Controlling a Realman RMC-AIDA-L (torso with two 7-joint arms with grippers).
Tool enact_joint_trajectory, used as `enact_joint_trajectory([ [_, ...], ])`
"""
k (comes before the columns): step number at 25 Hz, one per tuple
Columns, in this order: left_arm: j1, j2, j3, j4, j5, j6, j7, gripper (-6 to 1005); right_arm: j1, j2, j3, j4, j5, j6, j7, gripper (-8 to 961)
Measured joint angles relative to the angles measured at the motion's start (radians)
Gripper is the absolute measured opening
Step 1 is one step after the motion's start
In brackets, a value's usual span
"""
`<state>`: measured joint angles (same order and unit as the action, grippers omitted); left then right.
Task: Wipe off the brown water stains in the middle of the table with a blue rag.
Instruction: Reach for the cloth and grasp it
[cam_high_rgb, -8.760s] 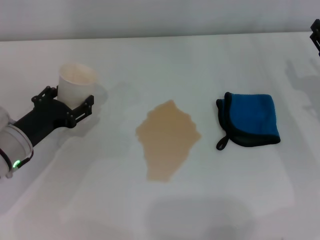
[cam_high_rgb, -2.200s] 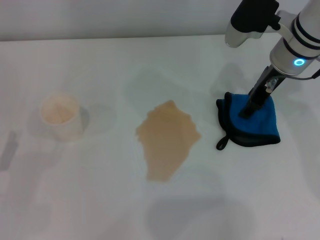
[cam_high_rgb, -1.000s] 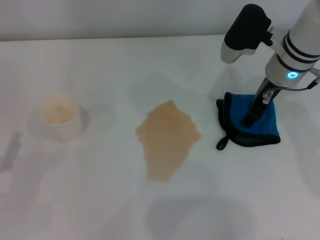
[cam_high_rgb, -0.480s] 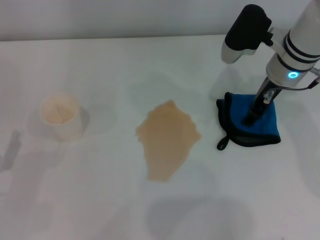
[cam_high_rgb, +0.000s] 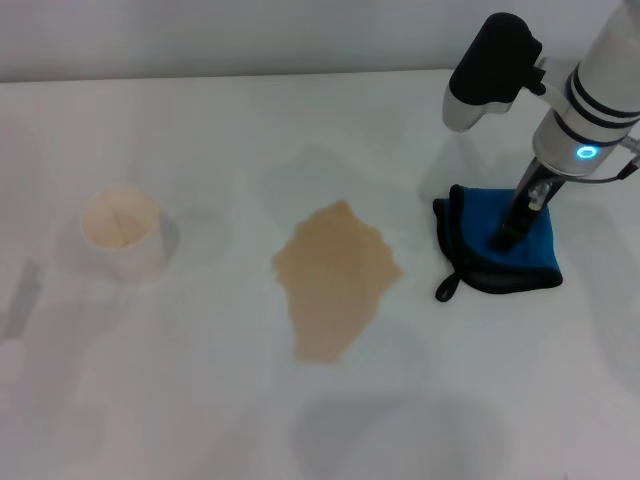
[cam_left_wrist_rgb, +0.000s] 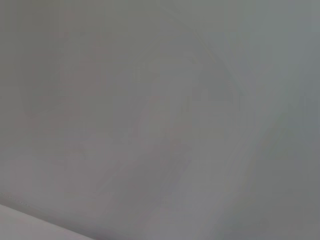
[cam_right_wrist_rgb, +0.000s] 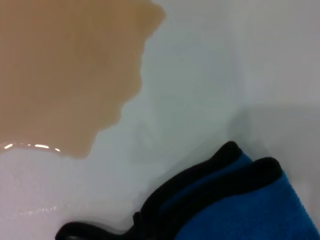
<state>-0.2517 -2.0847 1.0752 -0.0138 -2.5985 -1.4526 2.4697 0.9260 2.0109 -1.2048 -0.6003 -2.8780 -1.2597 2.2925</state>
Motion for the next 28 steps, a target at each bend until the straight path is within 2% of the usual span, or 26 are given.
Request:
enact_joint_trajectory([
  [14,0.0,0.0,0.002,0.0,0.002,0.0,0.0,876,0.005,0.003,-0.012,0.005,-0.006,-0.009,0.0,401],
  [24,0.0,0.002,0.002,0.0,0.001,0.002,0.0,876,0.012,0.003,-0.013,0.005,-0.008,-0.018,0.0,261],
  [28,0.0,0.002,0.002,0.004,0.001,0.008,0.0,876,0.013,0.003,-0.013,0.0,-0.008,-0.023,0.0,118],
])
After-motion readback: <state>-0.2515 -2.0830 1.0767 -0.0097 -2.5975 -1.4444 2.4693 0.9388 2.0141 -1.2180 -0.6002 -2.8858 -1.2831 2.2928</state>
